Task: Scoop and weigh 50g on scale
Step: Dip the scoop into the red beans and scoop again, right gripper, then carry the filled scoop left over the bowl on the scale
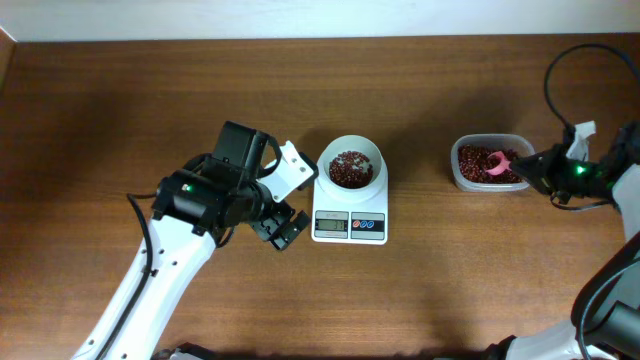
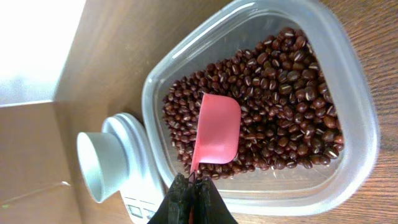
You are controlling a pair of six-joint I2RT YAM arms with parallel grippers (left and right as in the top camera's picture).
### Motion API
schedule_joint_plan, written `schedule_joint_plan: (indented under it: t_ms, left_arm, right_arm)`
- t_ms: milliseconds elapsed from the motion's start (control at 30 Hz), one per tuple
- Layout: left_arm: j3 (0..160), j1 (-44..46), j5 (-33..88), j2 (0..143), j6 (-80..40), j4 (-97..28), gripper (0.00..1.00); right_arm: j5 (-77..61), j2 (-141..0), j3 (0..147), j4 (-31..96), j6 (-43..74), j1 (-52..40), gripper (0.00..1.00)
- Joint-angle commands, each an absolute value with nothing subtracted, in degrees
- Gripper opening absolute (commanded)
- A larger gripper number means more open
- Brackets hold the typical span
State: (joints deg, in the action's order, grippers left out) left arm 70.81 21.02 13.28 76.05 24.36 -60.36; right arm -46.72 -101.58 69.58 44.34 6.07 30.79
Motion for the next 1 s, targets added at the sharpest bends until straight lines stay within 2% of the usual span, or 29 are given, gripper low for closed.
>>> schedule_joint_plan:
  t_ms: [0, 667, 967]
  left_arm:
    - [70.5, 21.2, 14.1, 75.0, 23.9, -60.3, 0.99]
    - [70.5, 21.2, 14.1, 75.0, 23.9, -60.3, 0.99]
    - [70.5, 21.2, 14.1, 75.0, 23.9, -60.3, 0.99]
  right_arm:
    - [-51.4, -102.1, 69.5, 44.2, 6.4, 32.3, 0.04]
    - [-65.9, -102.1, 69.5, 44.2, 6.3, 33.5, 0.04]
    - [-66.0, -102.1, 69.5, 44.0, 6.3, 25.6, 0.04]
